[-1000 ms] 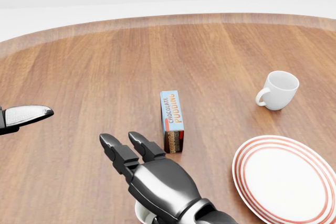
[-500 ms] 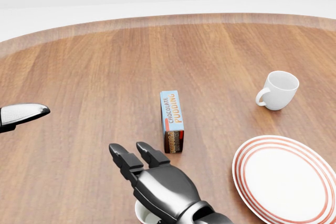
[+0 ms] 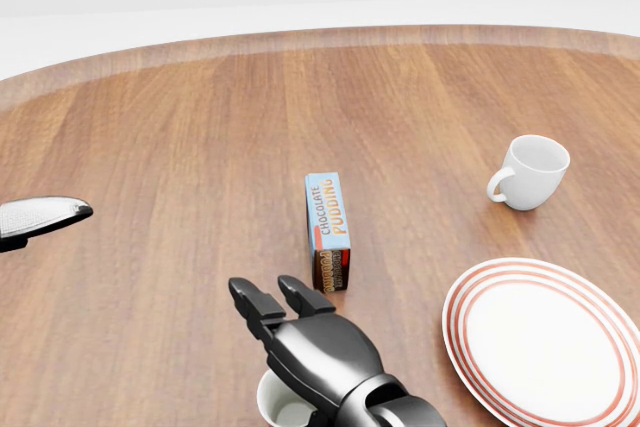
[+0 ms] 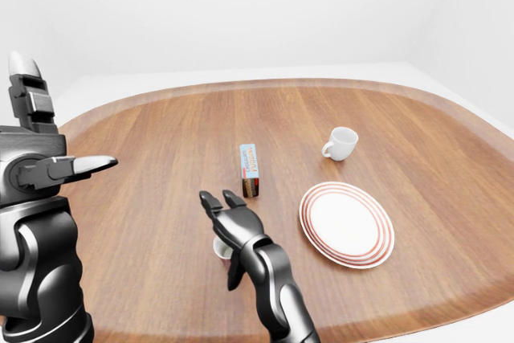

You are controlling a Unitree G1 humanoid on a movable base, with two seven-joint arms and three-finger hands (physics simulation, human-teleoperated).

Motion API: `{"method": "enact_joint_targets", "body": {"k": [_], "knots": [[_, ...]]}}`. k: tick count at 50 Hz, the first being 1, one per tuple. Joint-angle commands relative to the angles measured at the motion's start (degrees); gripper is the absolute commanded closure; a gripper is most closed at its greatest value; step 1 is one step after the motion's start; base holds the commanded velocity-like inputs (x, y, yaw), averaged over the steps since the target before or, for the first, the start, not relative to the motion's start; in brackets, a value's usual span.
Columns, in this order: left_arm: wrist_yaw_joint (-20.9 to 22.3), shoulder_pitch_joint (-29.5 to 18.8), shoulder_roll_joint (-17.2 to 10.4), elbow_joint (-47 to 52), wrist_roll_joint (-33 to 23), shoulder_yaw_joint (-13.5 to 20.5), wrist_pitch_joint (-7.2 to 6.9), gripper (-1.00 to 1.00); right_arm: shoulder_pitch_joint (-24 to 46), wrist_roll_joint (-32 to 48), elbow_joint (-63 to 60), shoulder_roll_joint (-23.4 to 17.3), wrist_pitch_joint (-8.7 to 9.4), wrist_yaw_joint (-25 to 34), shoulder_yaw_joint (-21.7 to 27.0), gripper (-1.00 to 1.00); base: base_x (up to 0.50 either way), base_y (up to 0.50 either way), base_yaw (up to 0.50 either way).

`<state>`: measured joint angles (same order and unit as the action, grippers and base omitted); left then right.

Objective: Pick up the red mug and put it on the plate

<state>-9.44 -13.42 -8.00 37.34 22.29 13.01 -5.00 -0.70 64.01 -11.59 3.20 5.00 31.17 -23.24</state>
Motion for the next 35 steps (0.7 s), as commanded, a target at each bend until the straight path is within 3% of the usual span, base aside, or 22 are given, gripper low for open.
{"method": "enact_joint_targets", "body": {"k": [1, 35], "knots": [[0.0, 0.2, 0.0, 0.1, -0.1, -0.1, 0.0, -1.0, 0.4, 0.5, 3.1, 0.3, 0.0, -0.5, 1.0, -1.0, 0.0, 0.0, 0.0], [0.2, 0.7, 0.3, 0.5, -0.1, -0.2, 0.0, -1.0, 3.4, 2.1, 10.7, 1.5, 0.0, -2.4, 1.7, -1.0, 0.0, 0.0, 0.0]]}}
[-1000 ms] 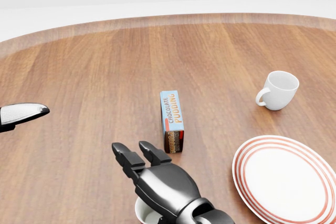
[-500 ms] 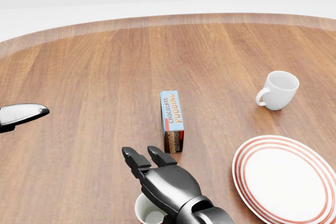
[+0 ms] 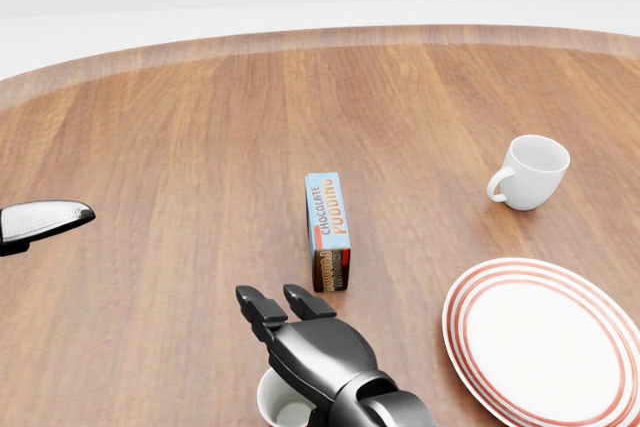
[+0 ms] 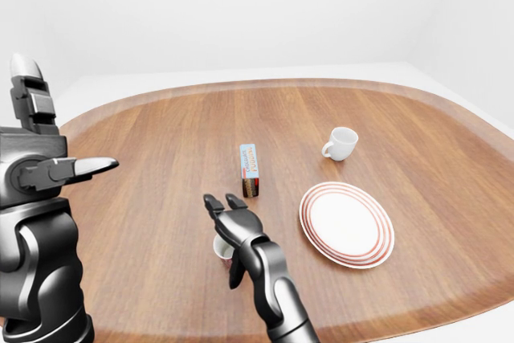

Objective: Pick up the red mug and put it on the plate

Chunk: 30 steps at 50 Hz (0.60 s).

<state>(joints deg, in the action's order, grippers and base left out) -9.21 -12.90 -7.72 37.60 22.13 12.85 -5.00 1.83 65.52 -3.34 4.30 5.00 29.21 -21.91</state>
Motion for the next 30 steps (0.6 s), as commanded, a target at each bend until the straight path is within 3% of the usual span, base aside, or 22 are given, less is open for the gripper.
{"method": "enact_joint_targets", "body": {"k": [1, 16, 30], "knots": [[0.0, 0.1, 0.0, 0.3, 0.1, 0.0, 0.0, -1.0, 1.0, 0.7, 2.7, 0.4, 0.0, -0.5, 0.4, -1.0, 0.0, 0.0, 0.0], [0.2, 0.4, 0.3, 0.2, -0.1, -0.1, 0.0, -1.0, 2.9, 1.6, 7.2, 1.0, 0.0, -5.3, 1.3, -1.0, 0.0, 0.0, 0.0], [0.3, 0.5, 0.3, 0.1, -0.2, -0.2, 0.0, -1.0, 3.8, 2.5, 9.4, 1.9, 0.0, -6.3, 1.3, -1.0, 0.0, 0.0, 0.0]]}}
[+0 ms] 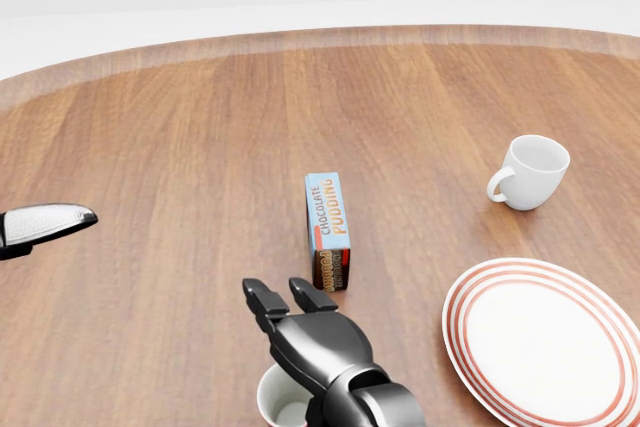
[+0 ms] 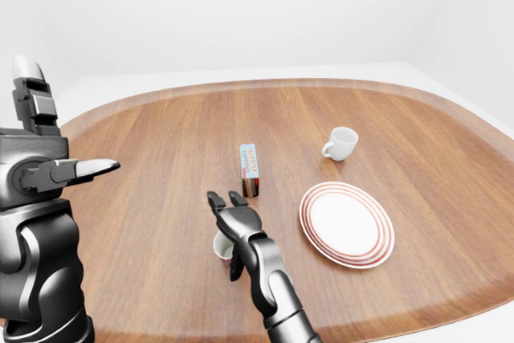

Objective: Pick up the red mug and put it on the plate

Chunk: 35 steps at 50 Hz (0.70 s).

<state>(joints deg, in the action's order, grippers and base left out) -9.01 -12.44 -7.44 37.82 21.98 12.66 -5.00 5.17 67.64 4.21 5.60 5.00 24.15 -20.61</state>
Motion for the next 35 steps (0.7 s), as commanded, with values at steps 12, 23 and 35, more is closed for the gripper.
{"method": "enact_joint_targets", "body": {"k": [12, 23, 35], "knots": [[0.0, 0.0, 0.1, 0.1, -0.1, -0.2, 0.0, -1.0, 0.9, -0.2, 4.8, 0.5, 0.0, -3.1, 0.4, -1.0, 0.0, 0.0, 0.0], [0.1, 0.1, 0.2, 0.0, -0.2, -0.2, 0.0, -1.0, 2.1, -0.6, 9.0, 0.7, 0.0, -4.8, 0.7, -1.0, 0.0, 0.0, 0.0], [0.2, 0.1, 0.1, -0.1, -0.1, 0.0, 0.0, -1.0, 3.2, -0.9, 13.0, 0.9, 0.0, -6.3, 1.2, -1.0, 0.0, 0.0, 0.0]]}}
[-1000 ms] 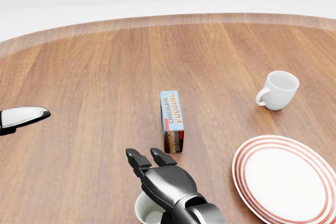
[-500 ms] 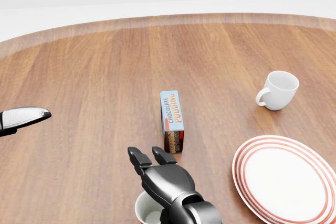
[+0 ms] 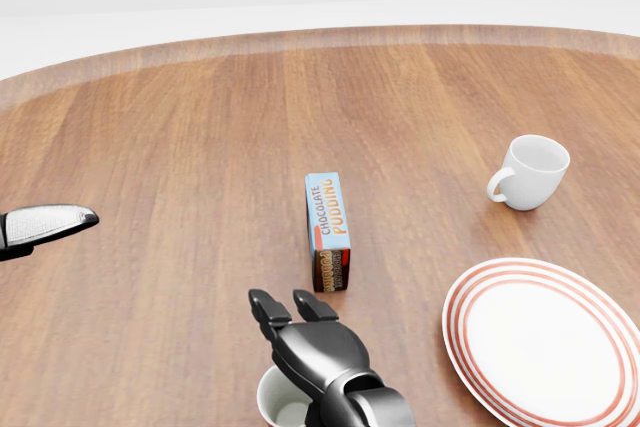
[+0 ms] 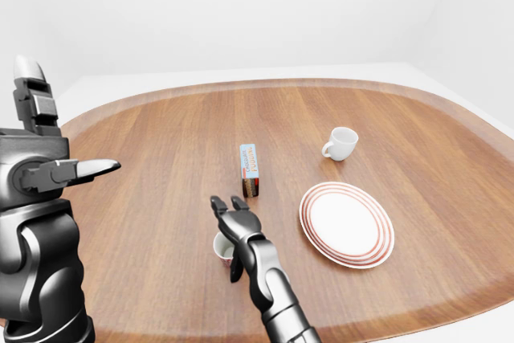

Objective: Pick up the red mug and put it on the plate

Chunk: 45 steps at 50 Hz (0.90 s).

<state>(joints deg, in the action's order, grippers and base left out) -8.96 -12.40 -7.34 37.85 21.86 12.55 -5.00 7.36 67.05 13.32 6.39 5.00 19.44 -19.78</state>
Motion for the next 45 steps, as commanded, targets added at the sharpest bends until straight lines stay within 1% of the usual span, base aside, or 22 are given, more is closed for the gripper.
{"method": "enact_joint_targets", "body": {"k": [1, 8, 20, 21, 22, 24, 25, 26, 27, 28, 29, 41, 45], "knots": [[0.1, 0.0, -0.1, -0.1, 0.1, 0.2, 0.0, -1.0, 1.1, -0.4, 4.3, 0.2, 0.0, -1.7, 0.4, -1.0, 0.0, 0.0, 0.0], [0.0, 0.0, -0.1, 0.0, 0.1, 0.1, 0.0, -1.0, 1.9, -0.8, 7.0, 0.2, 0.0, -2.4, 0.8, -1.0, 0.0, 0.0, 0.0], [0.0, -0.2, -0.1, -0.2, 0.0, 0.1, 0.0, -1.0, 2.2, -0.8, 7.9, 0.3, 0.0, -1.9, 1.0, -1.0, 0.0, 0.0, 0.0], [0.0, -0.4, -0.2, -0.3, 0.0, 0.2, 0.0, -1.0, 2.2, -0.7, 7.8, 0.3, 0.0, -1.7, 0.8, -0.73, 0.0, 0.0, 0.0], [0.0, -0.4, -0.2, -0.4, 0.0, 0.2, 0.0, -1.0, 2.2, -0.7, 7.8, 0.3, 0.0, -1.7, 0.8, -0.73, 0.0, 0.0, 0.0], [0.1, -0.1, -0.1, -0.3, 0.0, 0.1, 0.0, -1.0, 2.0, -0.8, 7.8, 0.3, 0.0, -1.6, 0.8, -0.03, 0.0, 0.0, 0.0], [0.1, 0.0, -0.1, -0.4, -0.1, 0.0, 0.0, -1.0, 1.9, -0.8, 7.8, 0.3, 0.0, -1.5, 0.8, 0.18, 0.0, 0.0, 0.0], [0.1, 0.0, -0.1, -0.5, -0.1, 0.0, 0.0, -1.0, 1.9, -0.8, 7.8, 0.3, 0.0, -1.5, 0.8, 0.51, 0.0, 0.0, 0.0], [0.1, -0.1, -0.1, -0.5, -0.1, 0.1, 0.0, -1.0, 1.9, -0.9, 7.8, 0.3, 0.0, -1.4, 0.8, 0.62, 0.0, 0.0, 0.0], [0.1, -0.2, -0.1, -0.5, -0.1, 0.1, 0.0, -1.0, 1.8, -0.8, 7.8, 0.3, 0.0, -1.3, 0.7, 0.93, 0.0, 0.0, 0.0], [0.0, -0.4, -0.1, -0.5, 0.0, 0.2, 0.0, -1.0, 1.8, -0.8, 7.7, 0.3, 0.0, -1.2, 0.7, 1.0, 0.0, 0.0, 0.0], [0.2, 0.1, -0.2, -0.7, 0.0, 0.4, 0.0, -1.0, 1.2, -0.9, 7.7, 0.3, 0.0, -0.9, 0.5, 1.0, 0.0, 0.0, 0.0], [0.2, 0.1, -0.3, -0.6, 0.1, 0.5, 0.0, -1.0, 0.6, -0.8, 5.3, -0.6, 0.0, 0.1, 1.0, 1.0, 0.0, 0.0, 0.0]]}}
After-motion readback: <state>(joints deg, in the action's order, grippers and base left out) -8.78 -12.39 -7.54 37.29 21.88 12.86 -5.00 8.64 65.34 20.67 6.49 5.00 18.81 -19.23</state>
